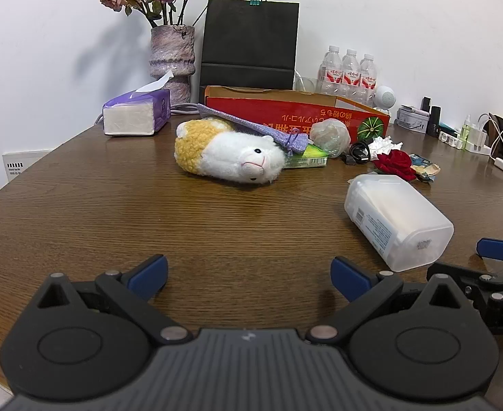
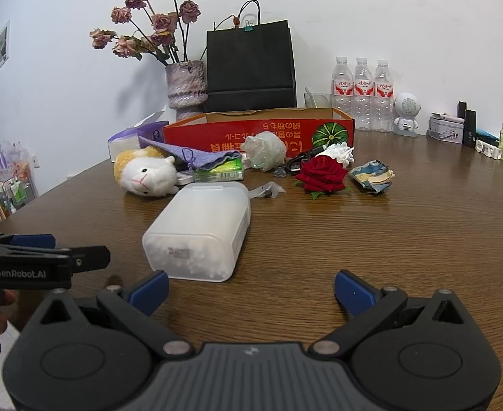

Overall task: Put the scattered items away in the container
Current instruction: 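Move the right tool toward the white plastic container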

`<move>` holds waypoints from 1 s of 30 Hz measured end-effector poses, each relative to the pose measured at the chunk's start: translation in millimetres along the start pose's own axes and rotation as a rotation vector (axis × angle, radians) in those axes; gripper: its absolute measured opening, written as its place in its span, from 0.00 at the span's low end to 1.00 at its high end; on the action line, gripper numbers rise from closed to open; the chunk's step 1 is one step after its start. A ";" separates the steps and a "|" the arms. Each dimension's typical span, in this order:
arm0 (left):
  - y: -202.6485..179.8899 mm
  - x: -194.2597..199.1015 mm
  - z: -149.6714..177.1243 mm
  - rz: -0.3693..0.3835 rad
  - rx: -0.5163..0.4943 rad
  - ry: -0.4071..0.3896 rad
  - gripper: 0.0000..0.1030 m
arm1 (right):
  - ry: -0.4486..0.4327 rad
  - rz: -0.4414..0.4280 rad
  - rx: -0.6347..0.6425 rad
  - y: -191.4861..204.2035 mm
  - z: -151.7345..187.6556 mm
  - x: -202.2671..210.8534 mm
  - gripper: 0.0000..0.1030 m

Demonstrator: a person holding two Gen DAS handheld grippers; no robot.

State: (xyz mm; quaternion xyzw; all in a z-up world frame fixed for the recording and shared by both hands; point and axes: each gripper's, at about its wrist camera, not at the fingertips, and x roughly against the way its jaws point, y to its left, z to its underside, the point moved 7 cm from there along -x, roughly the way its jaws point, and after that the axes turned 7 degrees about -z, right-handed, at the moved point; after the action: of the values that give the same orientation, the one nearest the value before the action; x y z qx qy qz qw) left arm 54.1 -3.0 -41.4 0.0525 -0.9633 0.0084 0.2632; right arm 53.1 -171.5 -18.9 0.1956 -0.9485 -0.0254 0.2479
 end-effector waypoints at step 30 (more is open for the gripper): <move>12.1 2.9 -10.6 -0.032 0.009 -0.024 1.00 | 0.005 -0.030 0.049 23.5 -11.2 -9.0 1.00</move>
State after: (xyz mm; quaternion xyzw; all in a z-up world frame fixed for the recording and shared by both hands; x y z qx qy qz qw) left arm 55.7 9.2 -30.6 0.0690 -0.9654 0.0081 0.2514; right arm 57.3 -145.8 -9.9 0.2160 -0.9452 -0.0052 0.2448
